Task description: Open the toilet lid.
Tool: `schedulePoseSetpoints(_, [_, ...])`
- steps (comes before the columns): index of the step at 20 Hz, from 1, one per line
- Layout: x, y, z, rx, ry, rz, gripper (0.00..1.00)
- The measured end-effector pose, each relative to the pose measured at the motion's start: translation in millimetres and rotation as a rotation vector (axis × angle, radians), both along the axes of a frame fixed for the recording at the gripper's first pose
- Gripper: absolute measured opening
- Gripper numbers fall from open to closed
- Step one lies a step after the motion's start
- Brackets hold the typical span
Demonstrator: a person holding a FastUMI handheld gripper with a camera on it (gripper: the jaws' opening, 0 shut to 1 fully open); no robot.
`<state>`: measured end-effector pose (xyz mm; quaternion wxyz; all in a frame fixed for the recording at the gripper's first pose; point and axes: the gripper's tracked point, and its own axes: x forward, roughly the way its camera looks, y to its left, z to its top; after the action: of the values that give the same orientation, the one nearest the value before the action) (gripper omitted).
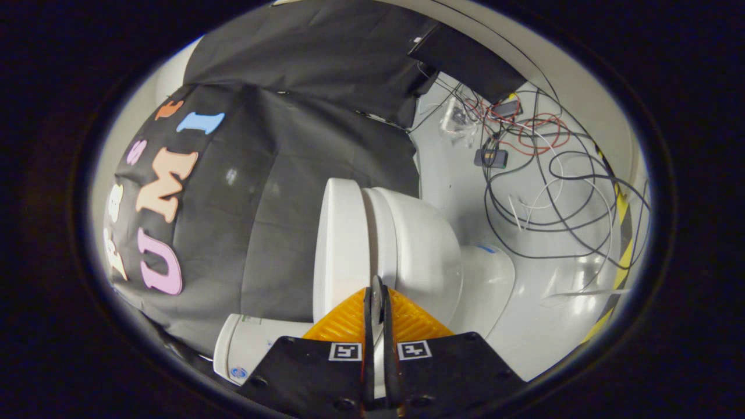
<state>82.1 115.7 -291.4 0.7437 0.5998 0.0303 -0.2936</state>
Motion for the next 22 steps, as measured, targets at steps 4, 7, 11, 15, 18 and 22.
schedulePoseSetpoints(4, [0, 3, 24, -0.114, 0.019, 0.06, 0.08])
schedulePoseSetpoints(7, [2, 3, 53, -0.202, -0.008, 0.087, 0.08])
schedulePoseSetpoints(11, [10, 13, 87, -0.307, -0.029, 0.107, 0.08])
schedulePoseSetpoints(15, [22, 27, 123, -0.424, -0.045, 0.166, 0.08])
schedulePoseSetpoints(18, [30, 42, 150, -0.519, -0.054, 0.221, 0.08])
schedulePoseSetpoints(22, [40, 58, 172, -0.599, -0.043, 0.268, 0.08])
